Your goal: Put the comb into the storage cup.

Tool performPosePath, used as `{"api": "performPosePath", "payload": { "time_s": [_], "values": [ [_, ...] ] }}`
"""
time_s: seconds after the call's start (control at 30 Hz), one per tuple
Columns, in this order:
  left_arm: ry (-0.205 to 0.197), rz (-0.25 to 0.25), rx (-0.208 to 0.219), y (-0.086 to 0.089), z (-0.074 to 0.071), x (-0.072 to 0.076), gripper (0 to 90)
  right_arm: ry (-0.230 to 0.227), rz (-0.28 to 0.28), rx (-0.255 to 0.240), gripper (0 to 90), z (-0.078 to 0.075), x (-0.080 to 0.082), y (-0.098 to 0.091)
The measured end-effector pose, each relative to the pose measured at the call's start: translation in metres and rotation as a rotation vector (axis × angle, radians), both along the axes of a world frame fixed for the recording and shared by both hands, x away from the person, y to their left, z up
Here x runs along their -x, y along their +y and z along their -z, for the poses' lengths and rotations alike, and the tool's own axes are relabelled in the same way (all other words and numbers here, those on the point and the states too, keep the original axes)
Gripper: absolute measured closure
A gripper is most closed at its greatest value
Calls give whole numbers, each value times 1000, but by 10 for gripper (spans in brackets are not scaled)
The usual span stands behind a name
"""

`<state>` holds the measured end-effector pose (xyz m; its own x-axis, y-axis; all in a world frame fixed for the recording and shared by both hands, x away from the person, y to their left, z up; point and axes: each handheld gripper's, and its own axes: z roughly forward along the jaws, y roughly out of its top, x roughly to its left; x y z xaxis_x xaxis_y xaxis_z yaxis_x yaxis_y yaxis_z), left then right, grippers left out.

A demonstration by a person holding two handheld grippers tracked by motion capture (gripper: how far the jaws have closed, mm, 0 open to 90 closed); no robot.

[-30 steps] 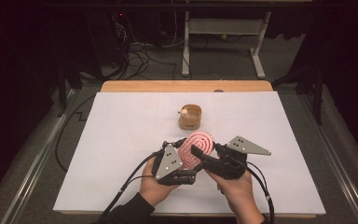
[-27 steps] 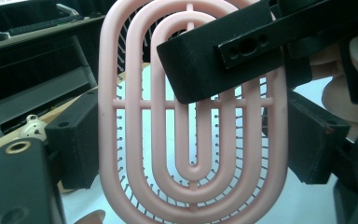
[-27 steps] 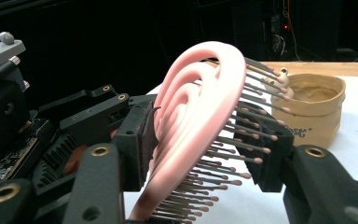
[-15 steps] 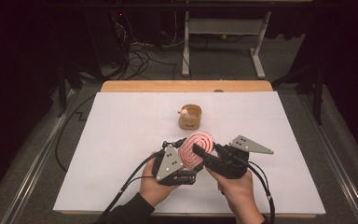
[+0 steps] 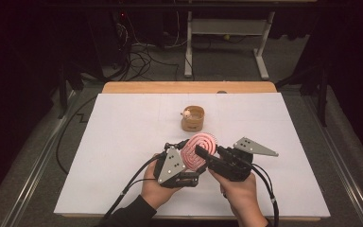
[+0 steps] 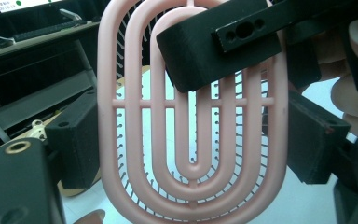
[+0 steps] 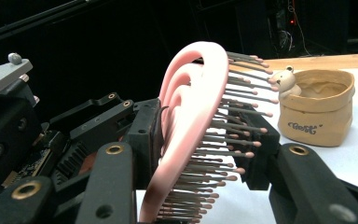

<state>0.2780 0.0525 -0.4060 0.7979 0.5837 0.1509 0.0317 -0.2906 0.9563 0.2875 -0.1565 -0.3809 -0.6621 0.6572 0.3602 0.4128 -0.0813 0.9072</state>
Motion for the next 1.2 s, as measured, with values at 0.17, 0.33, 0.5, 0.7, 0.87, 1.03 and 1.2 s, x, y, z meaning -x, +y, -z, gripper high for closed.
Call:
{"api": "performPosePath", "payload": {
  "time_s": [0.17, 0.33, 0.5, 0.7, 0.87, 1.03, 1.2],
  "values": [
    [-6, -3, -4, 0, 0, 0, 181, 15, -10, -14, 599, 0, 0, 0],
    [-10, -6, -10, 0, 1, 0, 181, 5, -11, -11, 624, -2, 2, 2],
    [-15, -9, -13, -1, 0, 0, 181, -10, -5, -4, 635, -3, 4, 3],
    [-22, -17, -17, -2, -2, 2, 181, -17, -4, -14, 645, -5, 6, 3],
    [-25, -10, -14, -1, -3, 2, 180, -26, -9, -14, 647, -5, 7, 2],
    [-19, 4, -5, -1, -3, 1, 180, -35, -9, -10, 648, -6, 7, 3],
    [-4, 12, -3, -1, -2, 0, 179, -43, -8, -4, 649, -6, 7, 4]
  ]
}}
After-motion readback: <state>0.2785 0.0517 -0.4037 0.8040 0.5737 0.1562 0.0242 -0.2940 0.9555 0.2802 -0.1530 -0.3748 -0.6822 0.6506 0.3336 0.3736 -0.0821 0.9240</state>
